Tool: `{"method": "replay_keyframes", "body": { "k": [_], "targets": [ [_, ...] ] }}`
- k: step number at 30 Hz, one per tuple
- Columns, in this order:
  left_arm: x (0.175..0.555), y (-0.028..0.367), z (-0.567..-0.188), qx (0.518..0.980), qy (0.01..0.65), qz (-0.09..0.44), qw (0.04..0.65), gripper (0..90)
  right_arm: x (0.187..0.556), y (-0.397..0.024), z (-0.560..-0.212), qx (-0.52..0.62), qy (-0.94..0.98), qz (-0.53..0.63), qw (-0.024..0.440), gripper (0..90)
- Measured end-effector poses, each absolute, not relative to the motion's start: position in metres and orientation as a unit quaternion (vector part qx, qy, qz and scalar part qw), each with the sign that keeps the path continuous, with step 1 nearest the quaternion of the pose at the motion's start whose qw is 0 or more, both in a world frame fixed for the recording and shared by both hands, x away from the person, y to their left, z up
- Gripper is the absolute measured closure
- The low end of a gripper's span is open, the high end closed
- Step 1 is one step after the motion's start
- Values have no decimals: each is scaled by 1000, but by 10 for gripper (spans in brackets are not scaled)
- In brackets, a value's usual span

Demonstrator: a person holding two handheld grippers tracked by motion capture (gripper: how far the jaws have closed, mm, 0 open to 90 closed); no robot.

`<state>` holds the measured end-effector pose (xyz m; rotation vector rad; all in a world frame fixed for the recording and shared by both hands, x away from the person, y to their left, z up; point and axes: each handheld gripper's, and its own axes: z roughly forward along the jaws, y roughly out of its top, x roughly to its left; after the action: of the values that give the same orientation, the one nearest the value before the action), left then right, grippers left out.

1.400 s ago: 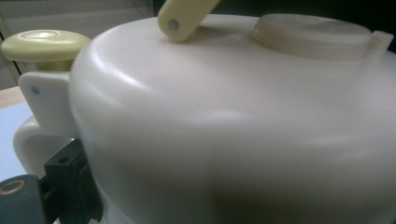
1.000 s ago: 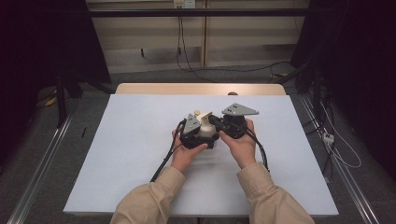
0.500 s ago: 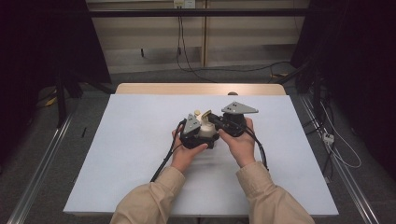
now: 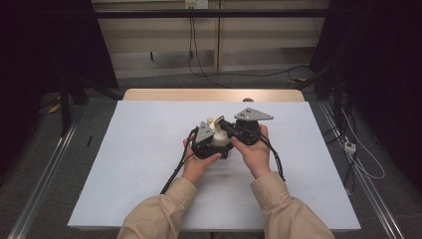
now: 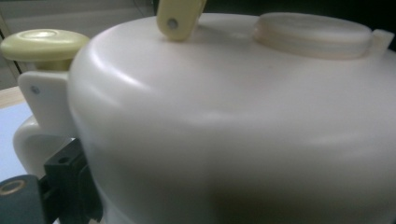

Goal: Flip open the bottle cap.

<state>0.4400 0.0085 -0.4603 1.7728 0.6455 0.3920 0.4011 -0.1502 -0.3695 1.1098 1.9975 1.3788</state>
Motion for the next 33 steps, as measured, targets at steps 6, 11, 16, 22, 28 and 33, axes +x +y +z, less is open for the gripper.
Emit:
{"method": "replay_keyframes", "body": {
  "k": [6,11,16,22,28,33],
  "targets": [
    [440,8,-460,755,275,167,571,51,403,-149,-369,406,726,502,235,900],
    [440,9,-460,756,275,167,570,51,404,-148,-368,404,727,503,237,900],
    [440,9,-460,755,275,167,571,51,405,-147,-368,404,726,503,238,900],
    [440,9,-460,755,276,166,572,50,407,-147,-369,404,726,502,241,900],
    [440,9,-460,755,277,164,572,49,408,-146,-370,404,726,501,241,900],
    [440,9,-460,755,276,163,572,48,411,-145,-371,405,727,500,240,900]
  ]
}}
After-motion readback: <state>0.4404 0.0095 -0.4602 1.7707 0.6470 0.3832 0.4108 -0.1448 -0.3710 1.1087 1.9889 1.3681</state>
